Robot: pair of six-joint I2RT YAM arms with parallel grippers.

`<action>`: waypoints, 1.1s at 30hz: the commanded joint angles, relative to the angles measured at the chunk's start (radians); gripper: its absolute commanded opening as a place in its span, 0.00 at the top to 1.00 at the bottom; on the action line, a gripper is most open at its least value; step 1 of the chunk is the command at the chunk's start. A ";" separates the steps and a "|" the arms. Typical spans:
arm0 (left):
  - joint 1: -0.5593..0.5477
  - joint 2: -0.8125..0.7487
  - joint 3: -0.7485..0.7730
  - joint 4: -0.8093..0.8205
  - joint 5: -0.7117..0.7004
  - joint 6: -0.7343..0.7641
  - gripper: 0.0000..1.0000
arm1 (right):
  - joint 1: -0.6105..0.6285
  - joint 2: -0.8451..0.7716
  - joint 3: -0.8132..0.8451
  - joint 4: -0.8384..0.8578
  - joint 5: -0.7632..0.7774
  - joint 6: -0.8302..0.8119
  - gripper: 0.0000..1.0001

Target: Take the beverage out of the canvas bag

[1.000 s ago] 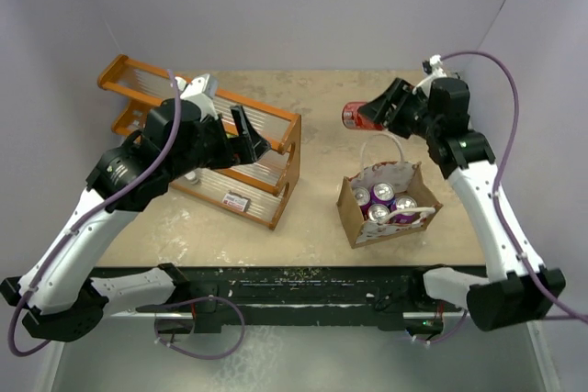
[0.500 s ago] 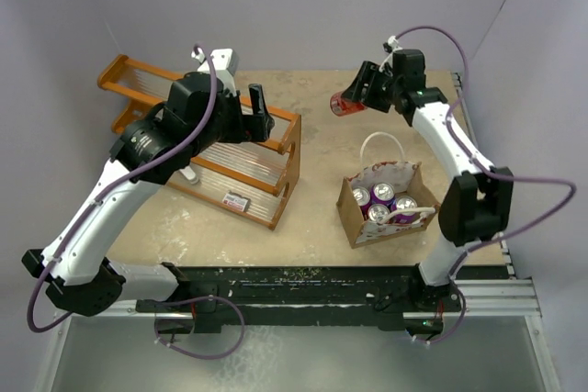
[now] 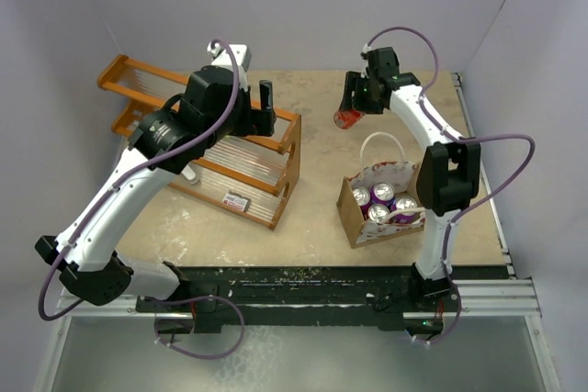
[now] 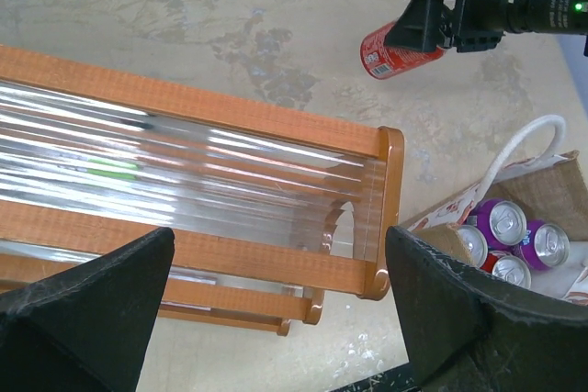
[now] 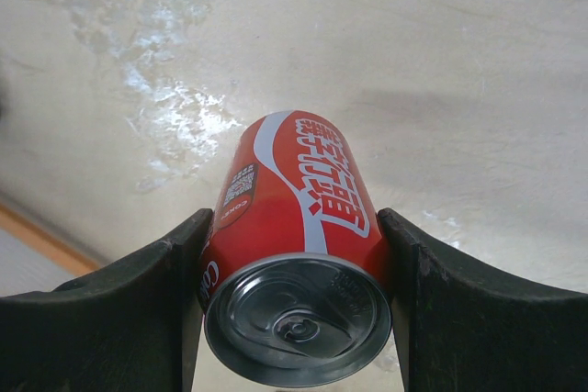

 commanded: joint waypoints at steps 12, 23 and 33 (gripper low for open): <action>0.016 0.059 0.112 0.030 -0.006 0.156 0.01 | 0.066 0.157 0.341 -0.187 0.222 -0.161 1.00; 0.018 0.065 0.104 0.035 0.038 0.182 0.01 | 0.118 0.311 0.535 -0.219 0.253 -0.163 0.98; 0.018 0.078 0.113 0.032 0.072 0.205 0.01 | 0.144 0.344 0.527 -0.198 0.321 -0.189 0.93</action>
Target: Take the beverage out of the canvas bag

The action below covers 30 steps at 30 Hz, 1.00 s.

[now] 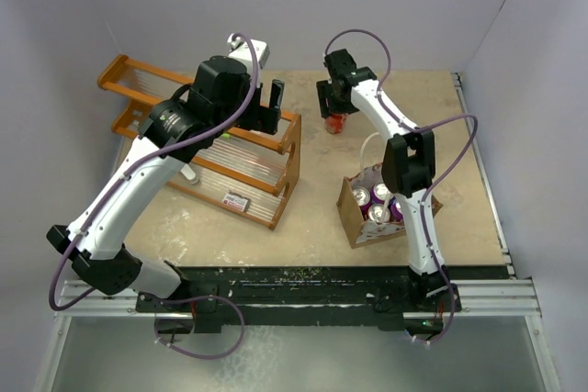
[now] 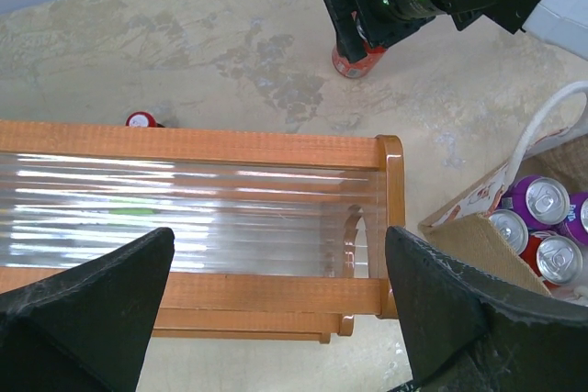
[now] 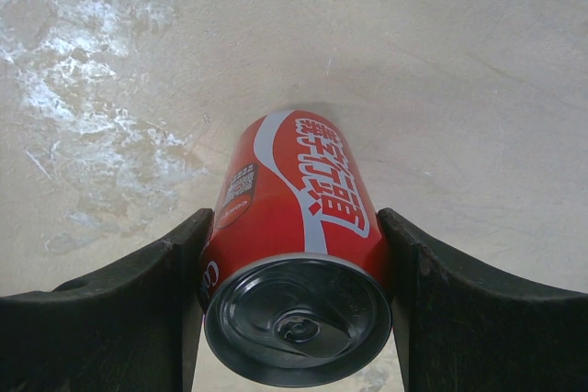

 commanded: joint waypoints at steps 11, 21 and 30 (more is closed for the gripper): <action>0.005 -0.004 0.040 0.039 0.026 0.029 0.01 | 0.021 -0.012 0.038 0.058 0.060 -0.036 0.68; 0.004 0.012 0.051 0.037 0.067 0.021 0.01 | 0.031 -0.035 0.048 0.070 0.076 -0.037 0.18; 0.005 0.019 0.054 0.033 0.098 0.015 0.01 | 0.036 -0.131 0.047 0.015 0.067 -0.009 0.10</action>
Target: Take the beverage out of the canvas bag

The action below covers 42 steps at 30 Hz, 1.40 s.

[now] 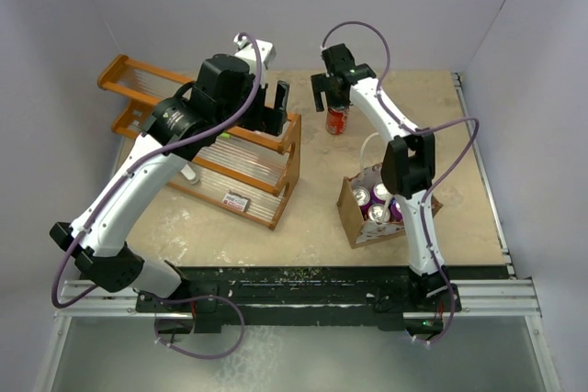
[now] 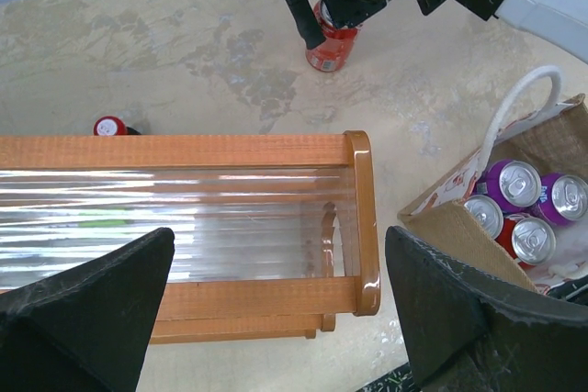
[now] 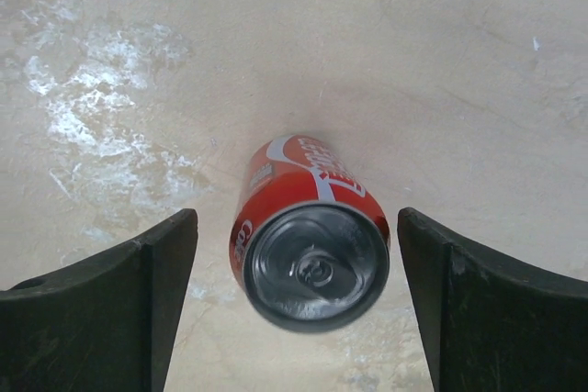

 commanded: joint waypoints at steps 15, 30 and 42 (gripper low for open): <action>0.005 0.019 0.005 0.076 0.103 -0.010 0.01 | 0.009 -0.614 -0.412 -0.057 -0.114 0.107 0.11; 0.005 0.042 -0.004 0.088 0.165 -0.122 0.01 | 0.009 -1.156 -0.870 -0.168 -0.117 0.161 0.13; 0.004 -0.077 -0.097 0.080 0.274 -0.340 0.01 | 0.009 -1.335 -1.148 -0.236 -0.081 0.363 0.15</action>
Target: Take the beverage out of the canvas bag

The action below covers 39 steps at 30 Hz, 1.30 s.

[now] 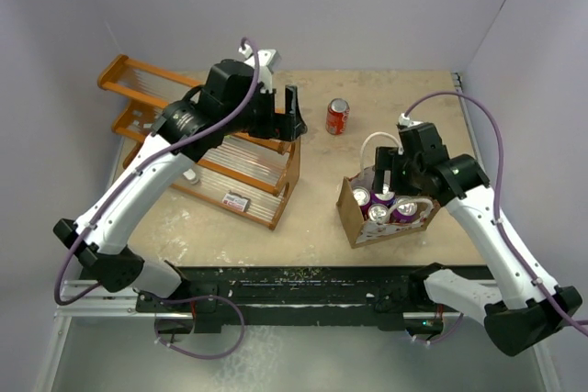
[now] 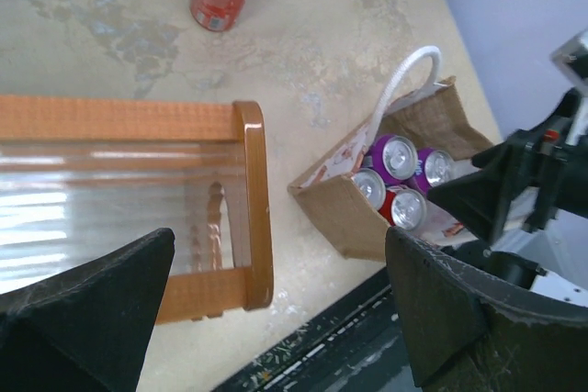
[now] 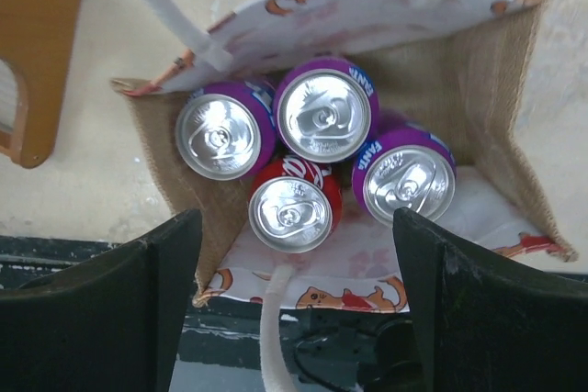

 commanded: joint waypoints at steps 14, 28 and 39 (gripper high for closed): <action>0.004 -0.263 -0.234 0.034 0.119 -0.238 0.01 | 0.003 0.047 -0.071 -0.025 -0.069 0.066 0.23; 0.005 -0.267 -0.248 0.033 0.122 -0.248 0.01 | 0.003 0.090 -0.198 0.017 -0.125 0.129 0.23; 0.005 -0.235 -0.238 0.052 0.116 -0.237 0.01 | 0.005 0.210 -0.233 0.072 -0.089 0.113 0.14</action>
